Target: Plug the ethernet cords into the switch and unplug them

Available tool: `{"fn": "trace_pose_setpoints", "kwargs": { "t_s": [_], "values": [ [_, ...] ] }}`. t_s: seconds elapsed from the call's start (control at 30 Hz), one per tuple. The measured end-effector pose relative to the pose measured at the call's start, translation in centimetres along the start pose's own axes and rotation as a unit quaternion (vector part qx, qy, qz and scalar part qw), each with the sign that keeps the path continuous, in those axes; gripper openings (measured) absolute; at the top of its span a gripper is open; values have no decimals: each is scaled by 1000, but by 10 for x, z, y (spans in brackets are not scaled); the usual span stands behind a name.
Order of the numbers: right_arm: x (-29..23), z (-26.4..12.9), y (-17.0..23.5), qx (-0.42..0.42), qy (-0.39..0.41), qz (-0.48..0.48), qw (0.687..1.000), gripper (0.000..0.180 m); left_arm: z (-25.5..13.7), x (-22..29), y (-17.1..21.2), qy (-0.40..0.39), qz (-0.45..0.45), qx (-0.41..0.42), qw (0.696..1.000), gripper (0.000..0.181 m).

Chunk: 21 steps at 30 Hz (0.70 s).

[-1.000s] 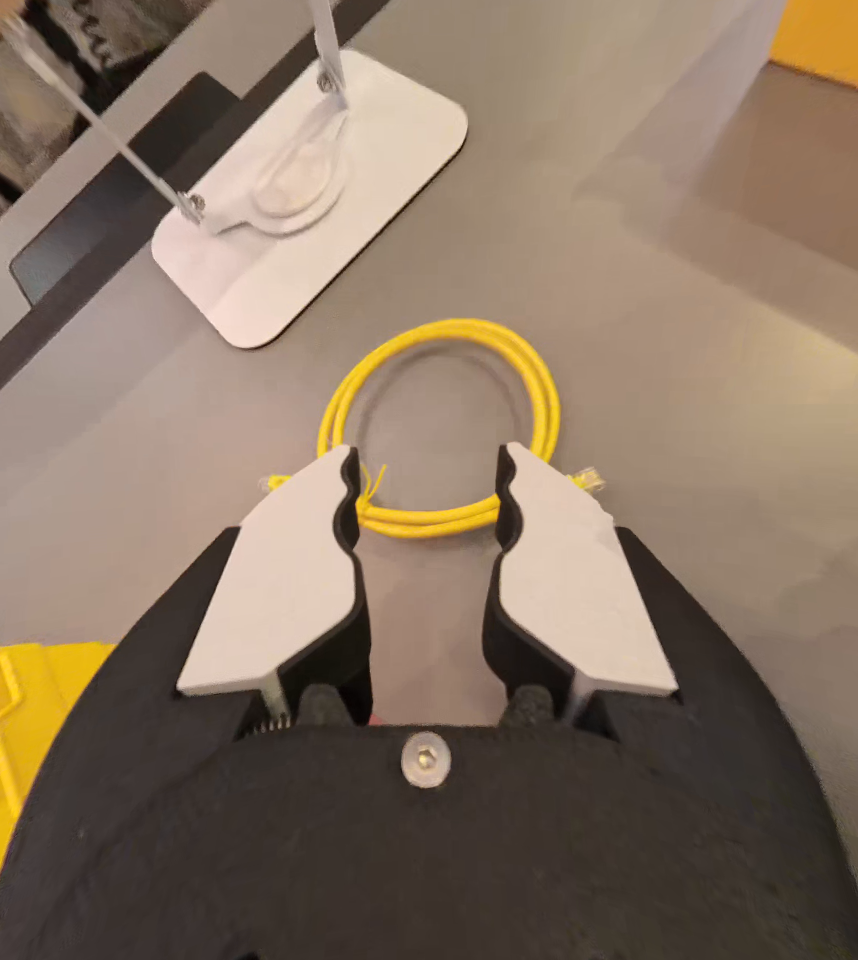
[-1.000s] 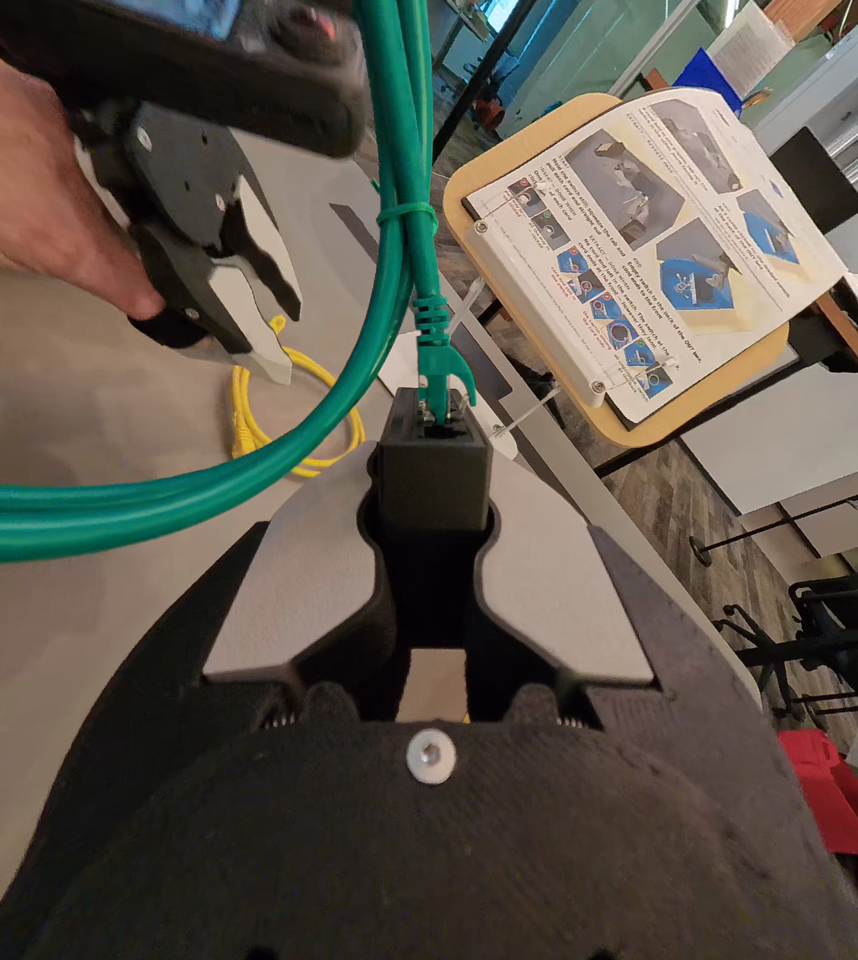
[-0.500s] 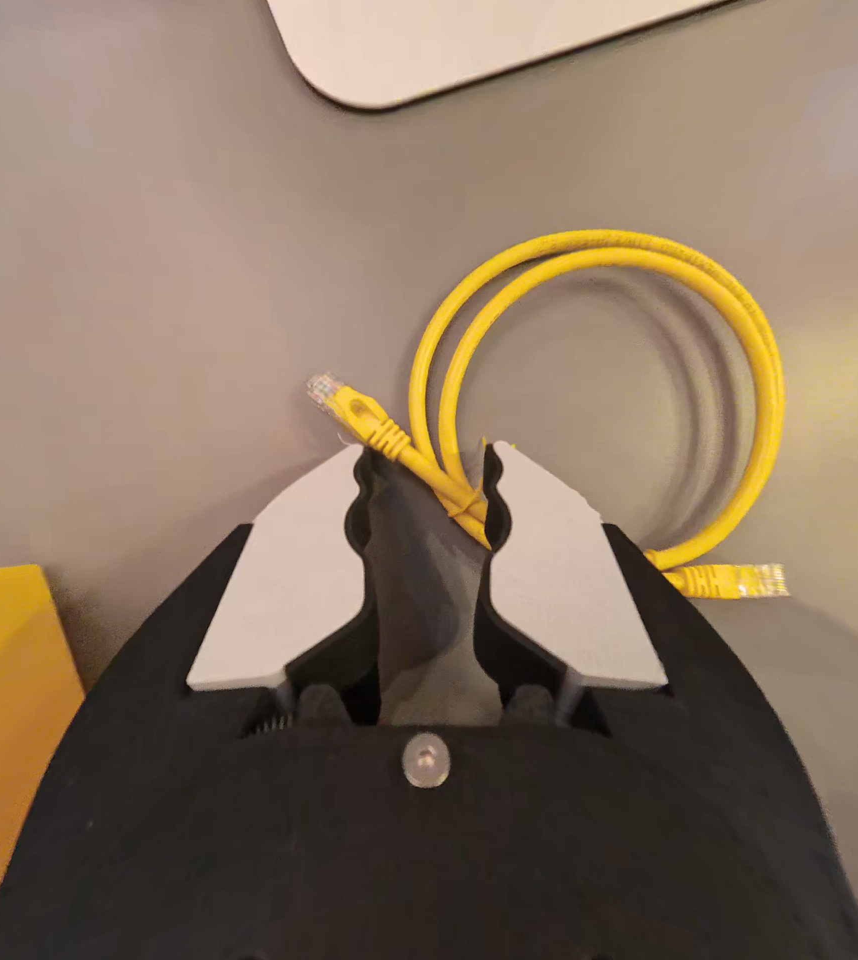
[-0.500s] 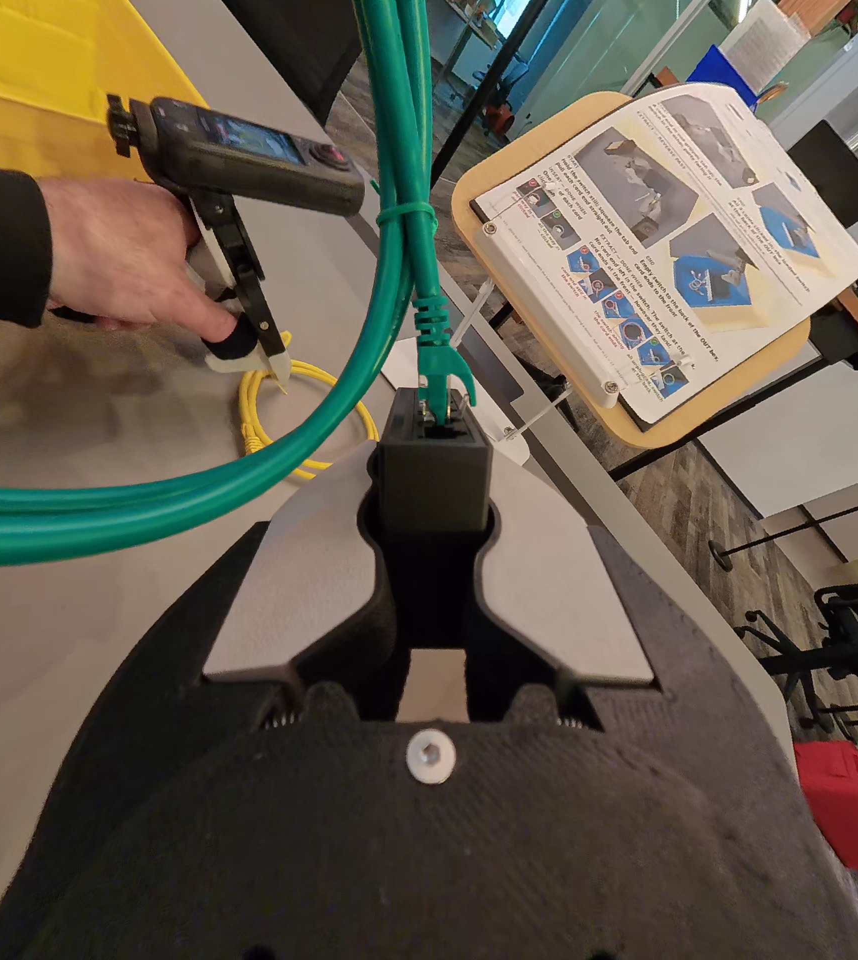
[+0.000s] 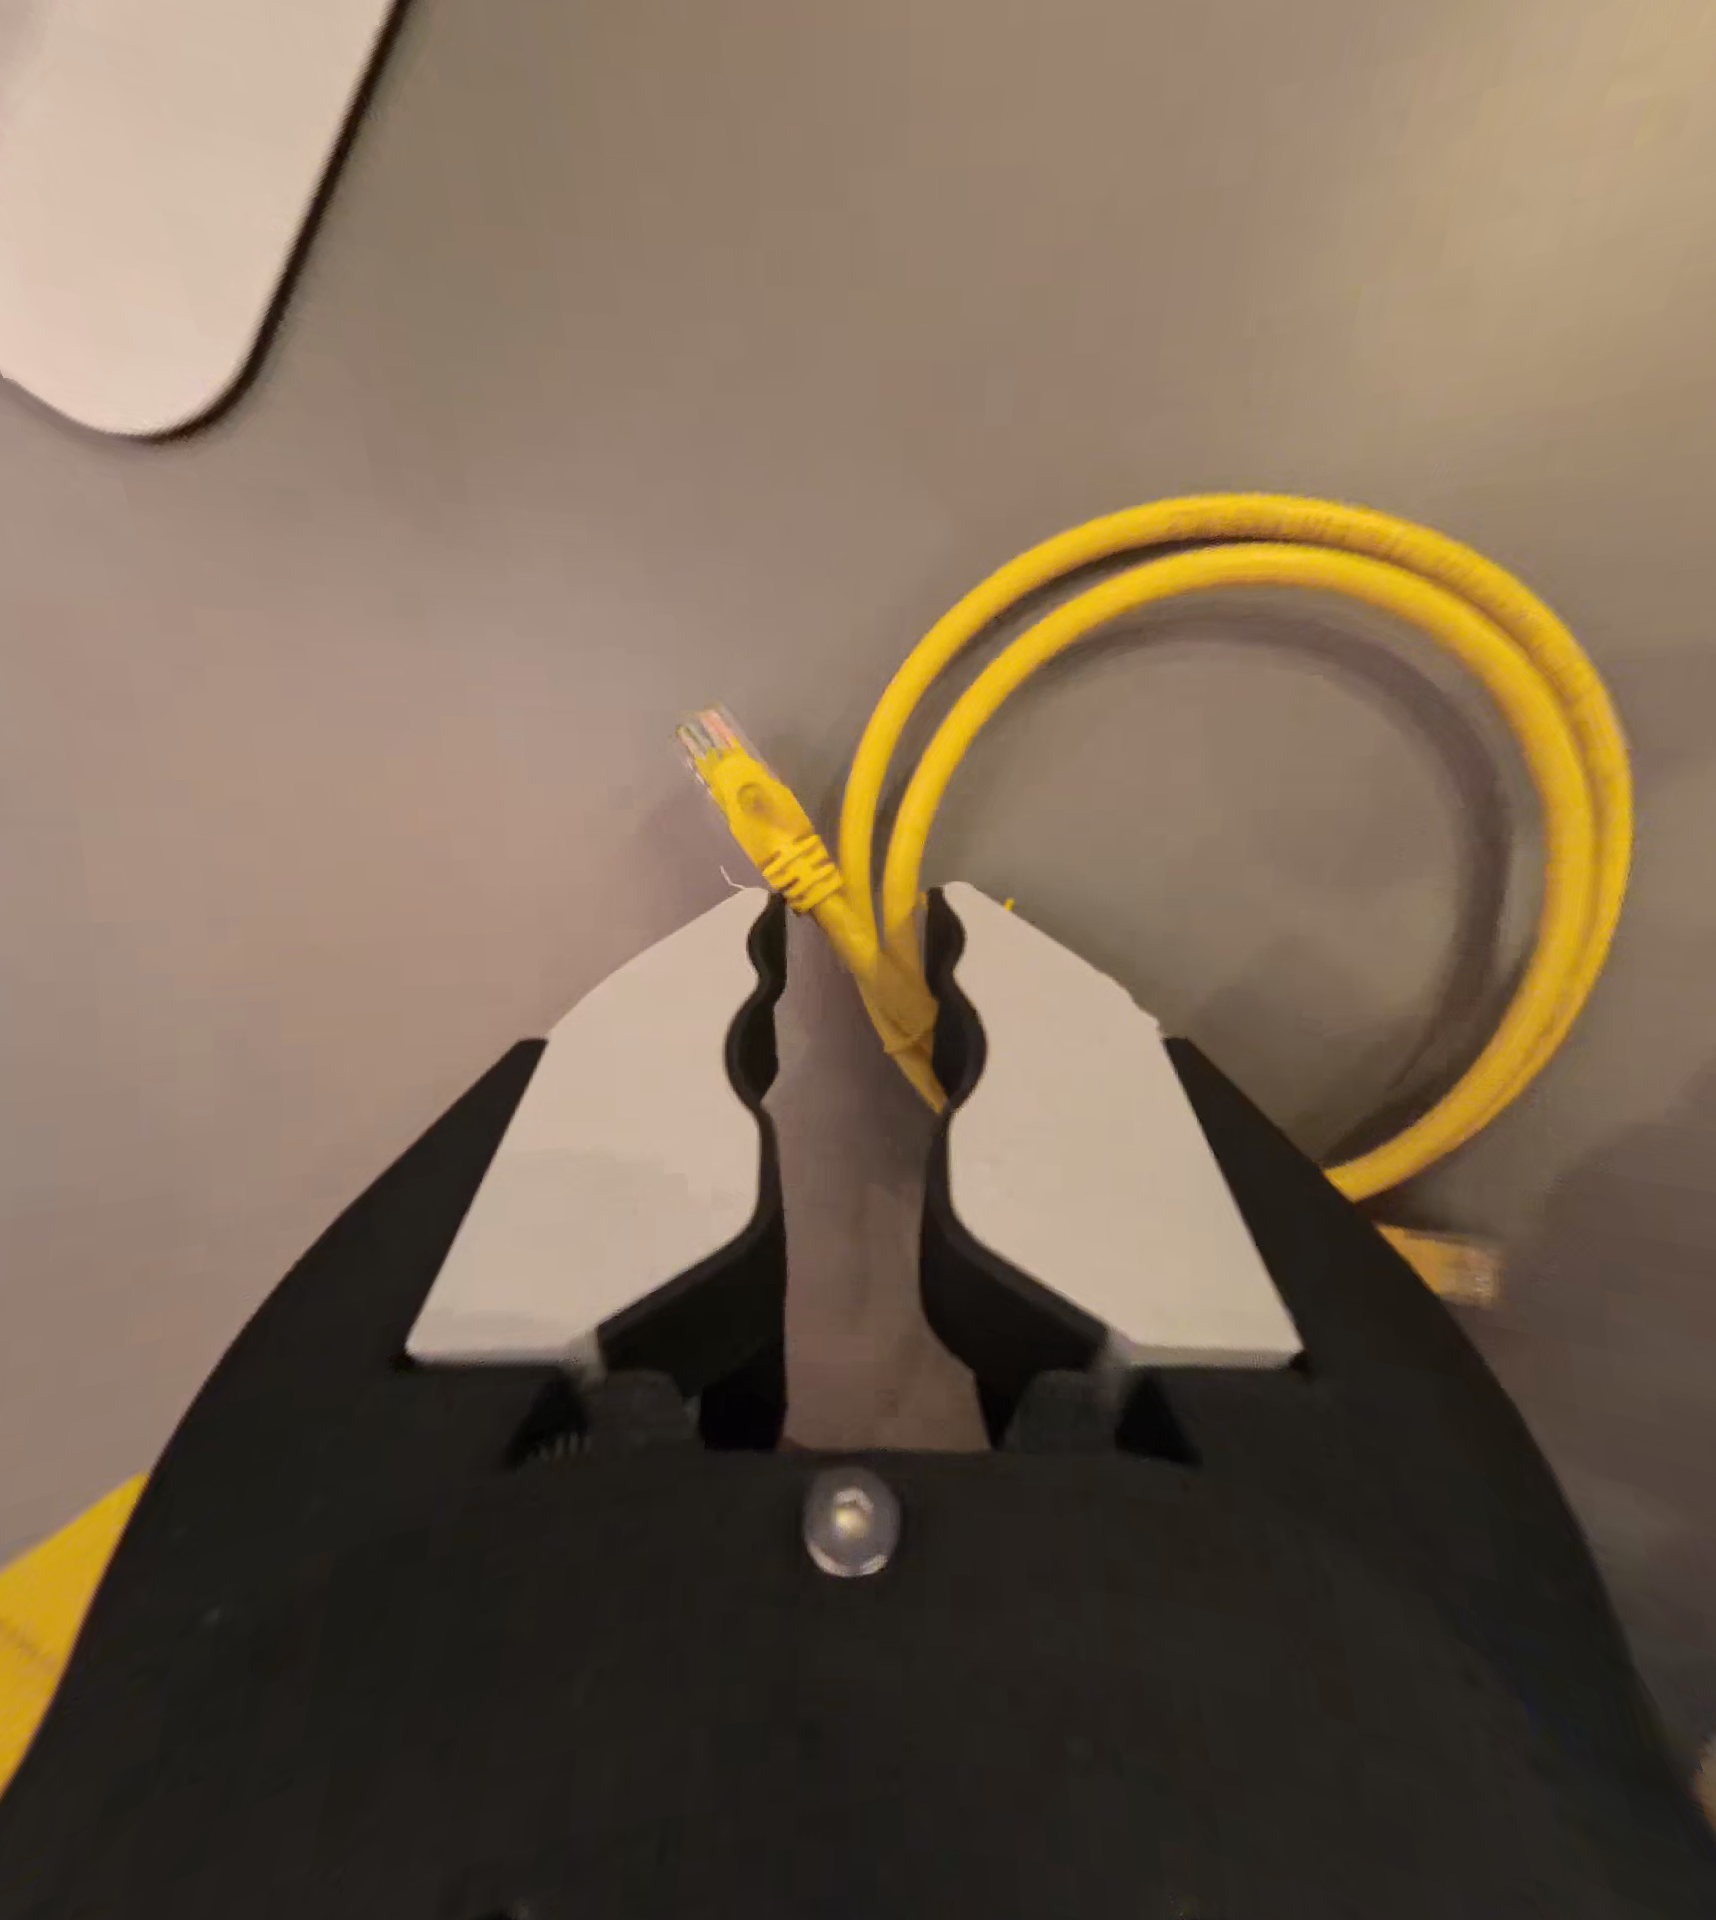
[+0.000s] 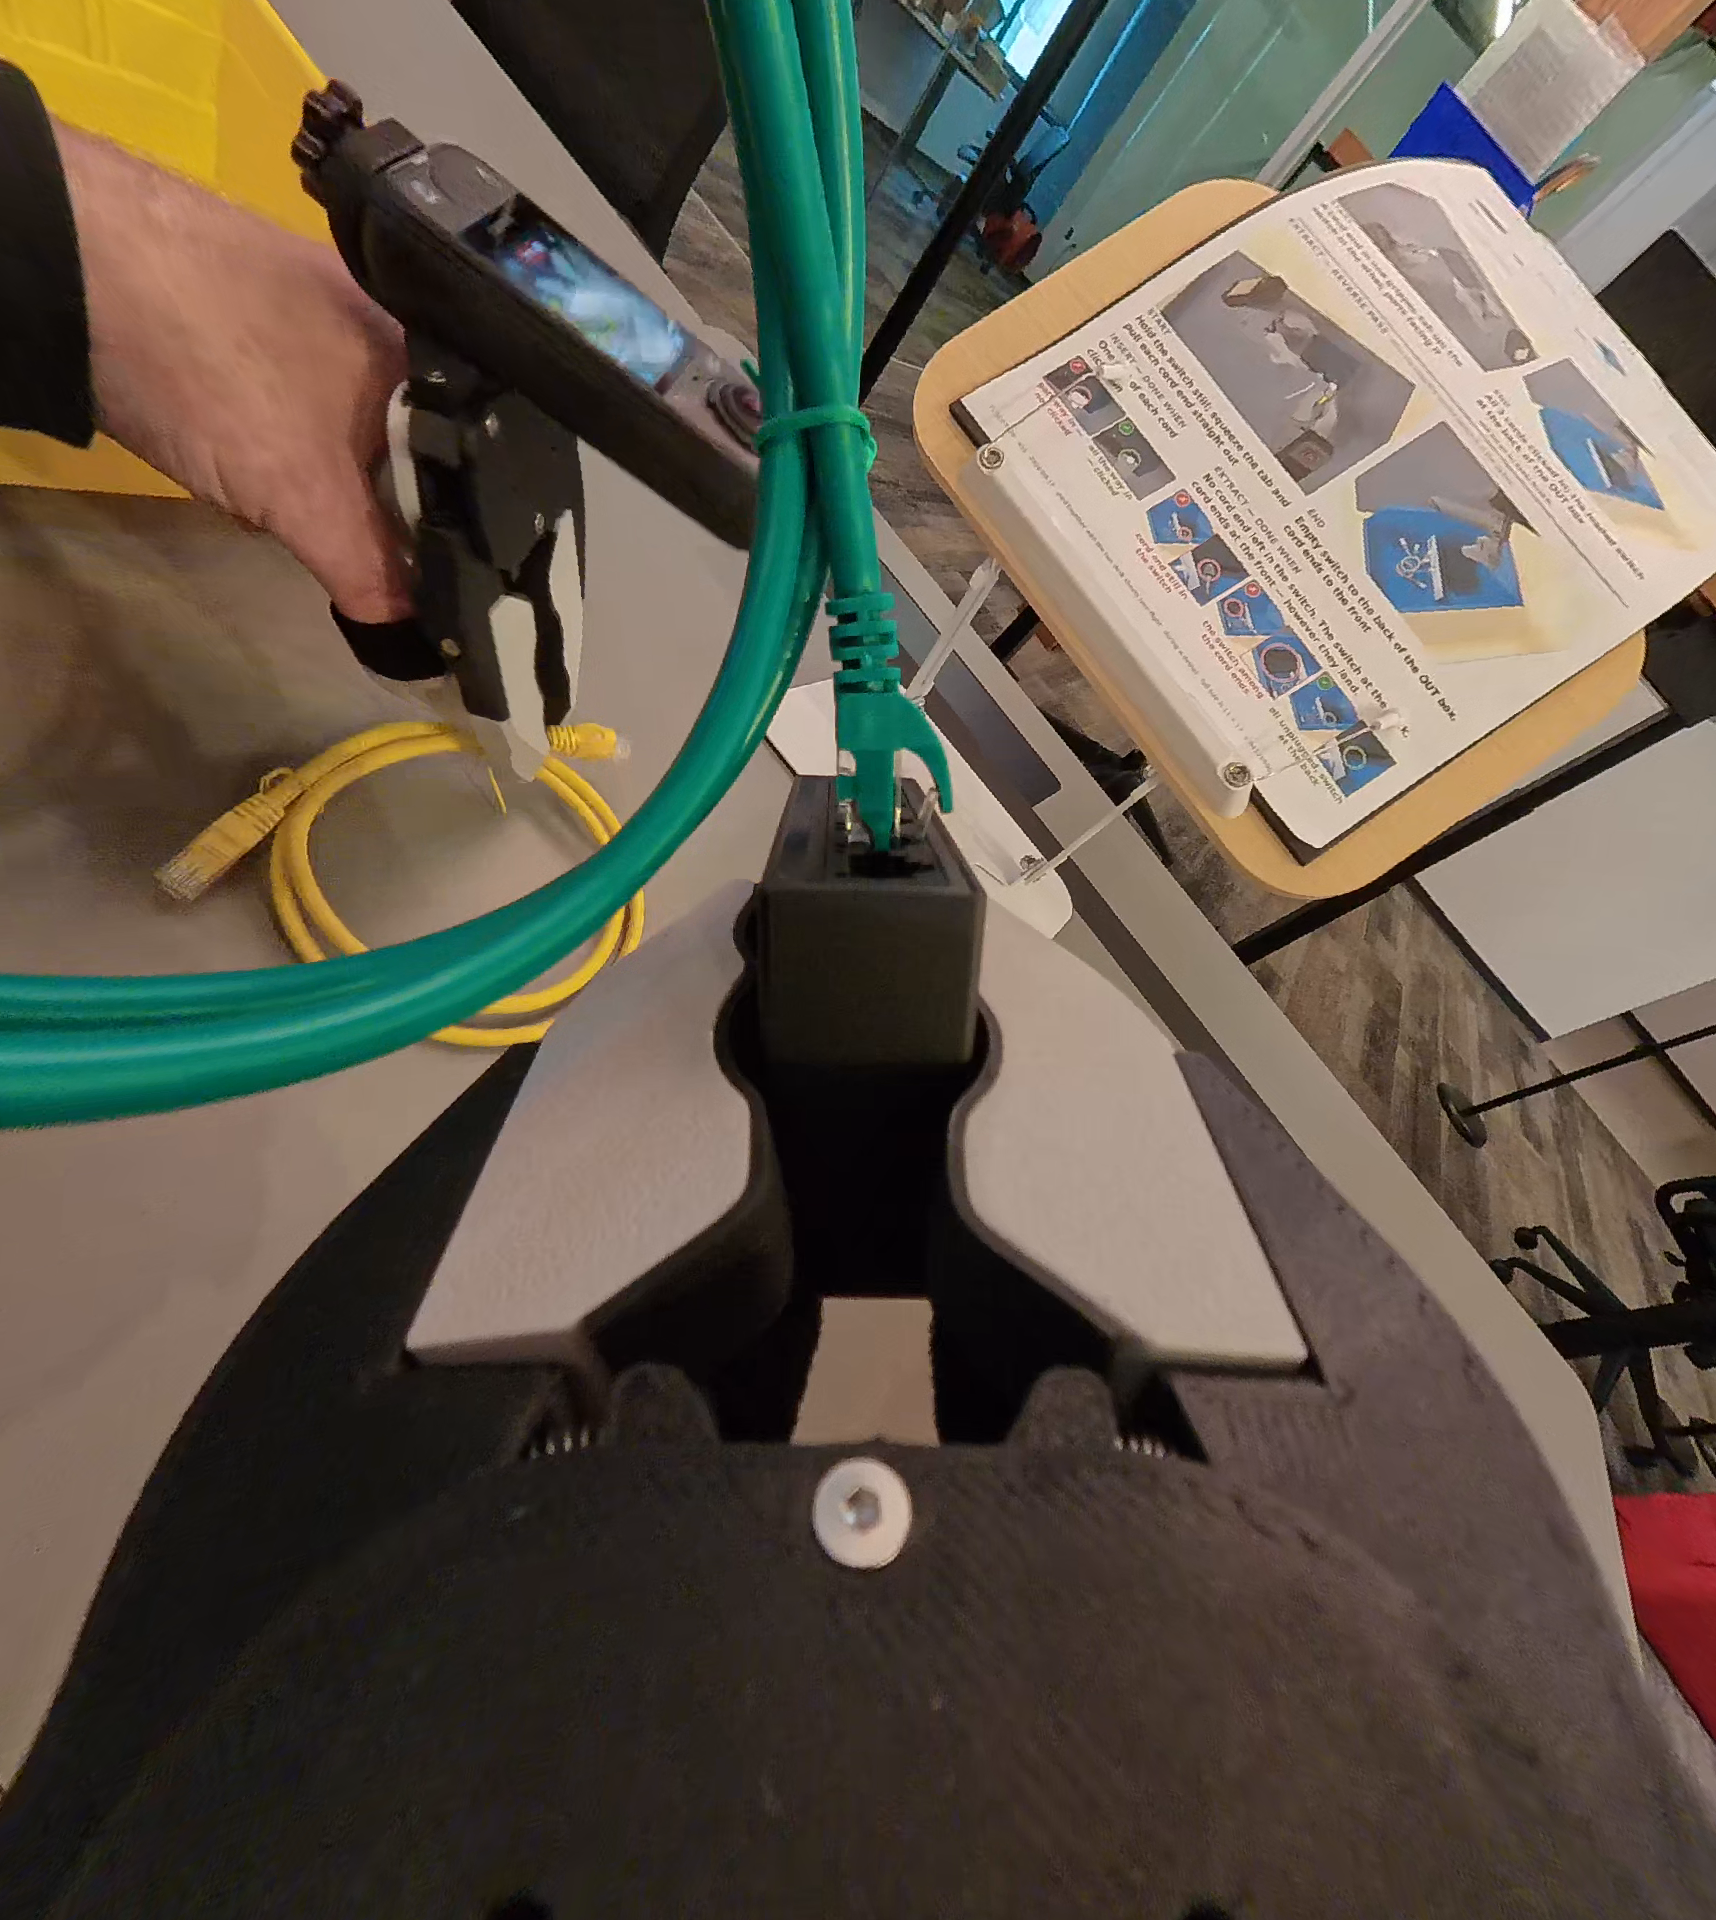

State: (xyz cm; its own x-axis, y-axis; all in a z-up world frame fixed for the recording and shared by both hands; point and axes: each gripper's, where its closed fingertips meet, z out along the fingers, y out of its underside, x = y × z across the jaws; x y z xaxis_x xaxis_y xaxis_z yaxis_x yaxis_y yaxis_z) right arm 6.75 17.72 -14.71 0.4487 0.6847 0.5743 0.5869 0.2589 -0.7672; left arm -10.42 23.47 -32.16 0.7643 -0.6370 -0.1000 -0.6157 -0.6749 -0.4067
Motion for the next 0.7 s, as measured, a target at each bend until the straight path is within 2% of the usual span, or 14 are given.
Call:
{"fn": "trace_pose_setpoints", "kwargs": {
  "t_s": [0.07, 0.17, 0.23, 0.3, 0.37, 0.47, 0.57, 0.6, 0.67, 0.7],
  "values": [
    [-1, 0, -1, 1, -1, 0, 1000, 29, -2, 0, -6, 4, -32, 25, 999, 37],
    [-1, -1, -2, 2, -2, -1, 1000, 29, 3, -8, -13, -6, -101, 49, 994, 42],
    [-1, -1, -2, 2, -1, 0, 1000, 29, 10, -25, -3, -48, -154, 32, 986, 37],
    [-1, -2, -2, 2, 0, -1, 1000, 29, 19, -20, -2, -18, -214, 45, 976, 27],
    [0, -1, -2, 2, 0, 0, 1000, 30, 20, -24, -5, -18, -254, 76, 964, 19],
    [0, -1, -1, 2, -1, 2, 1000, 30, 21, -24, -5, -44, -239, 78, 967, 15],
    [0, -1, -2, 3, -1, 2, 1000, 29, 21, -14, -10, -22, -219, 78, 972, 36],
    [0, -1, -2, 4, 0, 1, 1000, 29, 22, -13, -11, -29, -199, 71, 977, 35],
    [0, -1, -4, 5, -1, 1, 1000, 29, 25, -7, -16, -33, -163, 81, 983, 14],
    [-1, -2, -5, 5, 0, 0, 1000, 29, 25, -7, -17, -43, -148, 87, 984, 13]
  ]
}}
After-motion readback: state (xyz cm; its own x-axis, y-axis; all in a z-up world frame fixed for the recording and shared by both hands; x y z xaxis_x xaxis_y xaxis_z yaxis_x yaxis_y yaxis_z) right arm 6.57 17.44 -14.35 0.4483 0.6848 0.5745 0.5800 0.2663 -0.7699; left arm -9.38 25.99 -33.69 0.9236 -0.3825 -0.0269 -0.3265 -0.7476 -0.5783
